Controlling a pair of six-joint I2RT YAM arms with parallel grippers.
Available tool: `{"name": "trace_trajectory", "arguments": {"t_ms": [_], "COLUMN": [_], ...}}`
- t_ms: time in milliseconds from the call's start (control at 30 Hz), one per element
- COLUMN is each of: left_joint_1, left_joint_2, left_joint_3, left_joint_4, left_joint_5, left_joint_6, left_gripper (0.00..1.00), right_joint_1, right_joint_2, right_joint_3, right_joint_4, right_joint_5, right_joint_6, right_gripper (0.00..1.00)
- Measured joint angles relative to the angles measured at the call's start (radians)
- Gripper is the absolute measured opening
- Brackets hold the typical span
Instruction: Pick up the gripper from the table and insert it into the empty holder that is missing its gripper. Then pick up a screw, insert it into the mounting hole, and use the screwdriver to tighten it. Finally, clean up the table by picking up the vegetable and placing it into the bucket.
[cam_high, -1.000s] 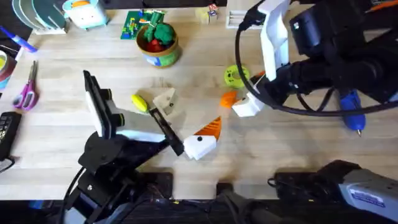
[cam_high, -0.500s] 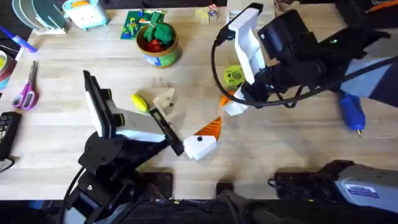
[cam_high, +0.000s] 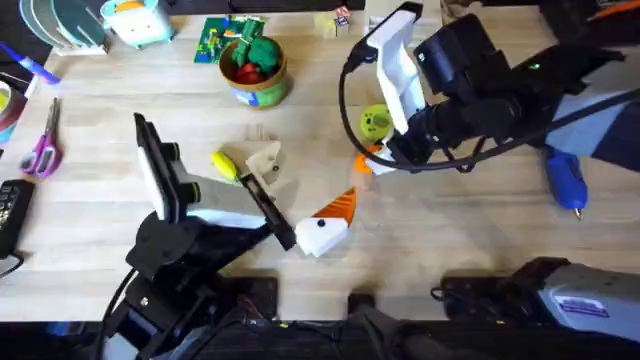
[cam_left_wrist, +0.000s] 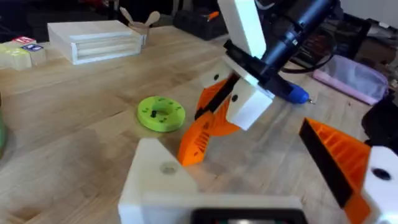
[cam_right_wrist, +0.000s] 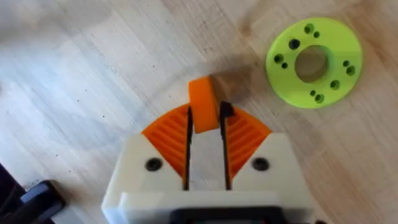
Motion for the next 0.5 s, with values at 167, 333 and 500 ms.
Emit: {"name": "trace_trajectory", "arguments": {"t_ms": [167, 333, 500], "left_joint_1": [0.0, 0.0, 0.0], "left_joint_2": [0.0, 0.0, 0.0], "left_joint_3": [0.0, 0.0, 0.0], "left_joint_4": [0.0, 0.0, 0.0], "left_joint_5": [0.0, 0.0, 0.0], "left_joint_6": [0.0, 0.0, 0.0], "left_gripper": [0.993, 0.993, 0.992], "right_joint_1": [0.0, -0.005, -0.067], "right_joint_2": [0.0, -0.002, -0.092], "right_joint_3": [0.001, 0.041, 0.118], "right_joint_4": [0.0, -0.053, -0.067], "right_joint_5": [0.003, 0.003, 0.002], "right_joint_6": [0.0, 0.018, 0.114], "right_gripper": [0.014, 0.014, 0.012]}}
